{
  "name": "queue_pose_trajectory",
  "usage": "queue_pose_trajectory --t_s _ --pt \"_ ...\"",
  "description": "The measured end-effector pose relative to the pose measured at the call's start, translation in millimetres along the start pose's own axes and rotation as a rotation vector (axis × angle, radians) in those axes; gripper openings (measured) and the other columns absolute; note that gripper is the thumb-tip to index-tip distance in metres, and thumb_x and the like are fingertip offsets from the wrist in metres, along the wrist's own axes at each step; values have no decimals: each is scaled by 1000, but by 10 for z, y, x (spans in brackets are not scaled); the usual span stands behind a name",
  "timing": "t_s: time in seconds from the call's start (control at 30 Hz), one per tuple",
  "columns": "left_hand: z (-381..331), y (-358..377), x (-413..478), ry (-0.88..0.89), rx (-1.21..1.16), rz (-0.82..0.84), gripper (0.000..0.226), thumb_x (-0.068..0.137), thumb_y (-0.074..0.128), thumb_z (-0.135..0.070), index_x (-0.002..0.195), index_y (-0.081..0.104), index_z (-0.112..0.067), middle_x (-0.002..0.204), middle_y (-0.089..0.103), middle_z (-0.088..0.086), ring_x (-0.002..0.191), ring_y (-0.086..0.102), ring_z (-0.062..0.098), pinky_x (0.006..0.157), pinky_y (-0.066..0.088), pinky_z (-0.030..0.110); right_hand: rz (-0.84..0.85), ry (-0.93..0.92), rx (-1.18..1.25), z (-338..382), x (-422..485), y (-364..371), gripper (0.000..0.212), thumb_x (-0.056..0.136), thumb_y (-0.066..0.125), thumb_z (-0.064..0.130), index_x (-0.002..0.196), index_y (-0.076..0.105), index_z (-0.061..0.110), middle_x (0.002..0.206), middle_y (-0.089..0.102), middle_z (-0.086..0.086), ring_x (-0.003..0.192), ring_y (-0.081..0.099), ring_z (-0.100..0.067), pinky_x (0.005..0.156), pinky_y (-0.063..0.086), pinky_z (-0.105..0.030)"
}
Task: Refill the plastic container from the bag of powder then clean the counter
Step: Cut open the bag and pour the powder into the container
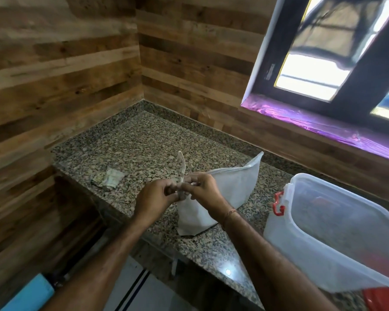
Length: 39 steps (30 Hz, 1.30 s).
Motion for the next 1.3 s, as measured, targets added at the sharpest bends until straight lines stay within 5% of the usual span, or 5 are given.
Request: queue_pose_trajectory --t_s 0.23,0.43,0.67,1.03,1.3 --pt "22 65 -30 98 -13 -106 26 82 80 -40 68 64 -25 64 65 -13 59 62 2 55 50 31 -211 59 -101 -149 36 -340 19 84 83 24 74 75 10 99 71 -1 96 66 -13 83 57 -28" --pt "259 4 16 79 -57 130 29 72 70 -58 73 67 -29 68 68 -15 61 62 3 62 57 39 -472 184 -132 -324 52 -1382 16 88 81 18 77 79 7 87 78 -11 71 65 -13 69 54 -28" --pt "-551 422 548 191 466 327 61 81 58 -79 122 61 -33 115 69 -10 100 66 14 82 50 33 -411 157 -169 -399 134 -1440 18 89 81 19 78 80 5 80 79 -7 57 61 3 61 55 -17" --pt "-835 787 957 371 594 117 47 92 67 -57 65 43 -26 65 53 -9 66 56 10 60 37 28 -436 180 -165 -622 547 -2149 17 79 86 23 69 79 11 72 73 3 58 59 -8 60 51 -29" --pt "-592 512 927 387 693 50 42 89 73 -54 69 51 -24 58 45 -11 59 56 11 54 35 27 -404 313 7 -784 888 -2410 24 88 79 18 67 69 12 62 64 -5 47 55 -10 38 35 -17"
Point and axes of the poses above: each hand's wrist, its own x-axis towards the middle knuckle, its own y-axis out of the palm, z = x × y, the point moved 5 cm from there along x, towards the middle knuckle
